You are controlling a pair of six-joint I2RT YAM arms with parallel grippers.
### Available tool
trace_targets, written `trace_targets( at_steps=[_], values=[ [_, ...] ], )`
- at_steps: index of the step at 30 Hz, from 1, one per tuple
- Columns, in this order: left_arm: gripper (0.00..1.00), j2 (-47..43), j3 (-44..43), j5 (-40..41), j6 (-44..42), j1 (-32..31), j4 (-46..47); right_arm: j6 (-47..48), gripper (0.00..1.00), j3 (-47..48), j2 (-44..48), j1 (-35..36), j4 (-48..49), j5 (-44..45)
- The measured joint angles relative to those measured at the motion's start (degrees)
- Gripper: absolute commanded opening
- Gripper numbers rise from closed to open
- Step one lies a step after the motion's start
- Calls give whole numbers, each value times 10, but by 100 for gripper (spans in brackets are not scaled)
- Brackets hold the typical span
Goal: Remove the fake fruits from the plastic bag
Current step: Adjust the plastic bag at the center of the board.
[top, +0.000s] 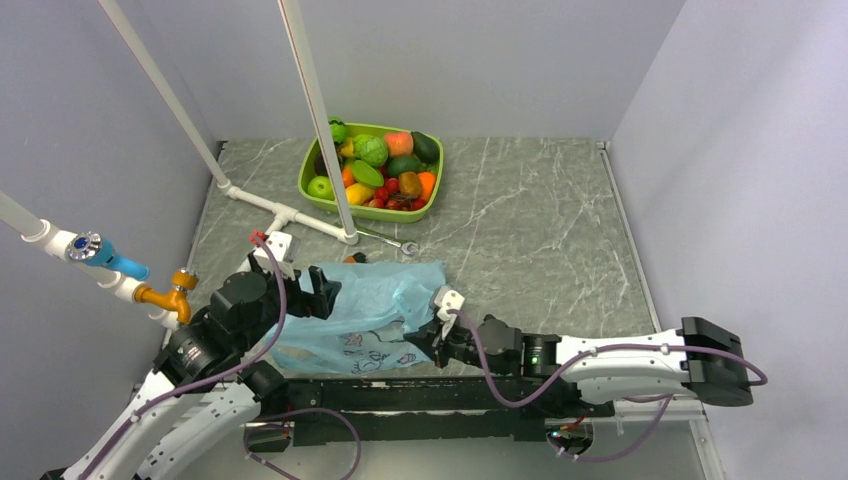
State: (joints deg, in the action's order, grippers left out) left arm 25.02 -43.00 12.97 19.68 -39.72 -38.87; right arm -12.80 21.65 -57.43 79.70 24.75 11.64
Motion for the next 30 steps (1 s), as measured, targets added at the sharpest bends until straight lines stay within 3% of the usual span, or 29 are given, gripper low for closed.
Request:
trace_targets(
  at_steps=[5,7,13,19,28,30],
  values=[
    [99,7,0,4,2,0,2,10,0,14,66,-17,-40,130],
    [99,16,0,4,2,0,7,-3,0,45,76,-87,-94,179],
    [99,48,-2,9,-16,0,17,-34,0,135,98,-402,-236,233],
    [100,83,-43,32,-55,0,26,-54,0,304,38,-608,-326,188],
    [99,82,-47,35,-56,0,51,-69,0,669,-192,-744,-422,43],
    [100,70,-43,34,-52,0,48,-72,8,692,-214,-765,-431,18]
  ],
)
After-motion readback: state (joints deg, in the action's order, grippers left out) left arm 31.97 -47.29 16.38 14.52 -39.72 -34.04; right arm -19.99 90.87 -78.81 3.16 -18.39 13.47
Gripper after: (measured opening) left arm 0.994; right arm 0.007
